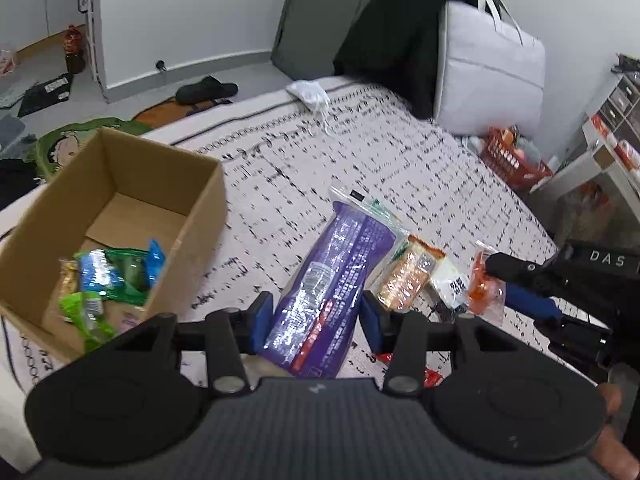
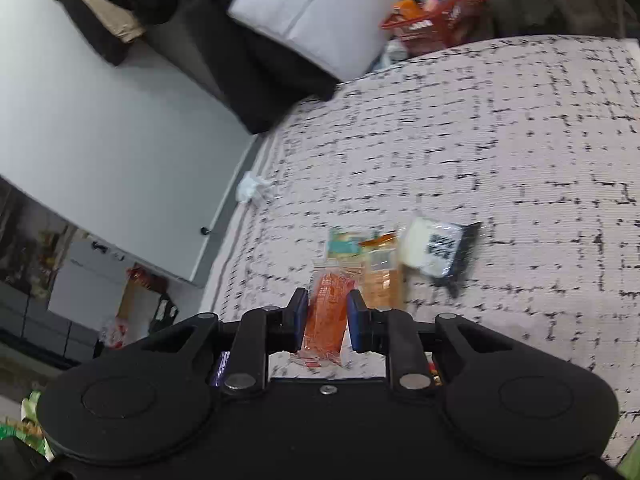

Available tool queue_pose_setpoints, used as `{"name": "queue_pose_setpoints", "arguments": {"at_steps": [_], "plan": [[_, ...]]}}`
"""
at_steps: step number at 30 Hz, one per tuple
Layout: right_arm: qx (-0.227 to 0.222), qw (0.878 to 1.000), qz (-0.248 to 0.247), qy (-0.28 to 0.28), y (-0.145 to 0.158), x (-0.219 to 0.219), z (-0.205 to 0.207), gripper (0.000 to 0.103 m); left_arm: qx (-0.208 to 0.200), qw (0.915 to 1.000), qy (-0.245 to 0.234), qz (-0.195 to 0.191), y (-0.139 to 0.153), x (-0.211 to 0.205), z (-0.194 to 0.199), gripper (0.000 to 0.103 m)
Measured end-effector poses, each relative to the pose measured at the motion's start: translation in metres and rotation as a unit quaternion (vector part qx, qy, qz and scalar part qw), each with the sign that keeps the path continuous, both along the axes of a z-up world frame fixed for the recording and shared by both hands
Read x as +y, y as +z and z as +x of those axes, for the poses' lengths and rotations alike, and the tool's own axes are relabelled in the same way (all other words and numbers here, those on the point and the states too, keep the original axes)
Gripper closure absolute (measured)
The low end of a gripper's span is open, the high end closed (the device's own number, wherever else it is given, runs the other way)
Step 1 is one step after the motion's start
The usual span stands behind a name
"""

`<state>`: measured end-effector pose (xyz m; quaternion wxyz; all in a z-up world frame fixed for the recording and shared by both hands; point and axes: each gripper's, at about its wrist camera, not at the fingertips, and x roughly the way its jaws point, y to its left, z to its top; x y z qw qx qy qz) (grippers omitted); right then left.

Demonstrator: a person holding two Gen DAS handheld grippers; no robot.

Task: Organize snacks
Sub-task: 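Carry the purple and orange packets over the cardboard box with both grippers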

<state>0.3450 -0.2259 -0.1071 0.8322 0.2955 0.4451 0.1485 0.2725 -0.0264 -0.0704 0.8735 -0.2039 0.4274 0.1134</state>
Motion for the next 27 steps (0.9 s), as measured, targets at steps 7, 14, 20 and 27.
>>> {"name": "queue_pose_setpoints", "arguments": {"at_steps": [7,14,20,27], "plan": [[-0.030,0.999,0.004,0.032,0.019,0.016,-0.017,0.082,-0.020,0.9994,0.027,-0.001,0.018,0.018,-0.023,0.057],[-0.057,0.997,0.006,0.057,0.030,0.037,-0.033,0.082,-0.031,0.9984,0.048,-0.004,0.028,0.037,-0.041,0.058],[-0.080,0.993,0.000,0.089,0.037,0.062,-0.049,0.082,-0.038,0.9966,0.072,-0.008,0.034,0.060,-0.056,0.058],[-0.106,0.987,-0.006,0.121,0.038,0.089,-0.064,0.082,-0.042,0.9943,0.097,-0.014,0.034,0.084,-0.068,0.058]]}}
